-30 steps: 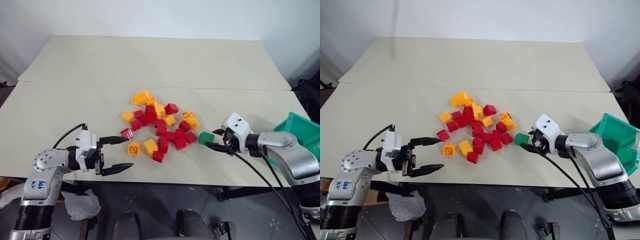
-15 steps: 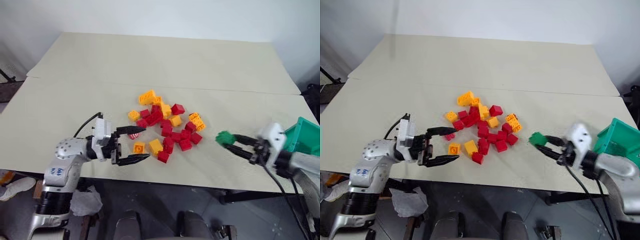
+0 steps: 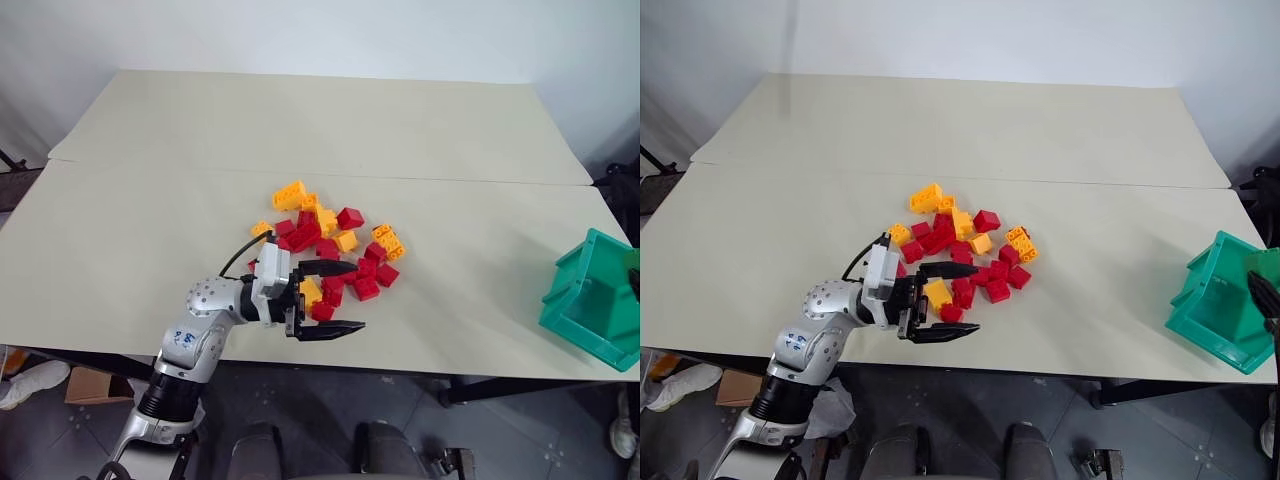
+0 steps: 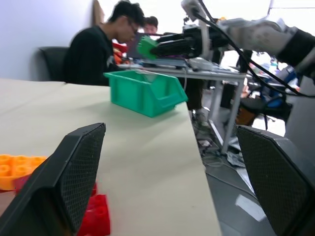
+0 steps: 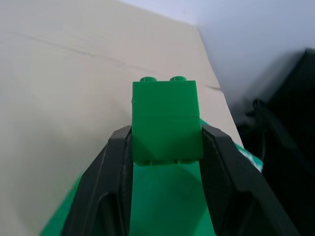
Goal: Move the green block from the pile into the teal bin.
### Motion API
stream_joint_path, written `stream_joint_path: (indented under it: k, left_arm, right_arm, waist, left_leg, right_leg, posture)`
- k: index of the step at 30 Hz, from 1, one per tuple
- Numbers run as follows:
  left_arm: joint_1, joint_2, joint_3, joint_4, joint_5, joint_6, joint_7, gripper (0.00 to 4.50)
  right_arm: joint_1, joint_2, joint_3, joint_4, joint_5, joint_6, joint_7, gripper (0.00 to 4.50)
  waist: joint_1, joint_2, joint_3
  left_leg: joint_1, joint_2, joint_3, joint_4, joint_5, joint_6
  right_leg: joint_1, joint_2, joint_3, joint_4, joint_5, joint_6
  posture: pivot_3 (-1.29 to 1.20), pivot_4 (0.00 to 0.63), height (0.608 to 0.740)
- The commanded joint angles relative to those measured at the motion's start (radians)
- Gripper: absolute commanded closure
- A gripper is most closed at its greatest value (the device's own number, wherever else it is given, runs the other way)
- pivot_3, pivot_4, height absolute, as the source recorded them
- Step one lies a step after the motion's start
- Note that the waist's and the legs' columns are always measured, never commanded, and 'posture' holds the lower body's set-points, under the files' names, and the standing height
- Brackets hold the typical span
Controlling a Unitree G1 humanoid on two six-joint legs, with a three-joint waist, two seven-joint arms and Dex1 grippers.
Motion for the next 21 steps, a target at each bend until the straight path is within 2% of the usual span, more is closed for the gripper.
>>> stream_joint_path:
  k: [1,3,10,12,15,21]
  left_arm:
    - [-0.016,0.002,-0.015,-0.008,0.017,-0.033,-0.006,0.00]
    - [-0.022,0.005,-0.018,0.000,0.028,-0.042,-0.005,0.00]
    - [-0.020,0.016,0.016,0.003,0.018,-0.050,0.014,0.00]
    - [-0.020,0.023,0.027,0.009,0.018,-0.051,0.017,0.00]
    - [-0.021,0.039,0.043,0.024,0.024,-0.070,0.015,0.00]
    - [0.001,0.130,0.116,0.075,0.052,-0.077,0.046,0.00]
  right_arm:
    - [-0.035,-0.056,0.013,0.053,-0.008,0.035,-0.011,3.04]
    - [-0.077,-0.079,0.034,0.106,-0.013,0.054,-0.024,3.04]
    - [-0.146,-0.129,0.072,0.221,-0.070,0.071,-0.051,0.59]
    - [-0.159,-0.133,0.074,0.226,-0.074,0.069,-0.046,0.02]
    - [-0.174,-0.136,0.080,0.217,-0.063,0.039,-0.010,0.02]
    - [-0.198,-0.088,0.119,0.069,0.116,-0.121,0.265,0.02]
  waist:
    - [0.000,0.000,0.000]
    - [0.000,0.000,0.000]
    - [0.004,0.002,-0.001]
    - [0.003,0.002,-0.001]
    - [0.003,0.003,-0.001]
    - [-0.004,0.004,-0.002]
  left_leg:
    - [0.000,0.000,0.000,0.000,0.000,0.000]
    - [0.000,0.000,0.000,0.000,0.000,0.000]
    - [0.000,0.000,0.000,-0.001,0.000,0.000]
    - [0.000,0.000,0.000,-0.001,0.000,0.000]
    - [0.000,0.000,0.000,-0.001,0.000,0.000]
    - [0.001,0.000,0.000,-0.002,0.000,0.000]
  right_leg:
    - [0.000,0.000,0.000,0.000,0.000,0.000]
    - [0.000,0.000,0.000,-0.001,0.000,0.000]
    - [0.000,0.000,0.000,-0.001,0.000,0.000]
    - [0.000,0.000,0.000,-0.001,0.000,0.000]
    - [0.000,0.000,0.000,-0.001,0.000,0.000]
    - [0.000,0.001,0.000,-0.001,0.000,0.000]
  posture:
    - [0.00,0.150,0.740]
    - [0.00,0.150,0.740]
    - [0.00,0.150,0.740]
    - [0.00,0.150,0.740]
    - [0.00,0.150,0.740]
    - [0.00,0.150,0.740]
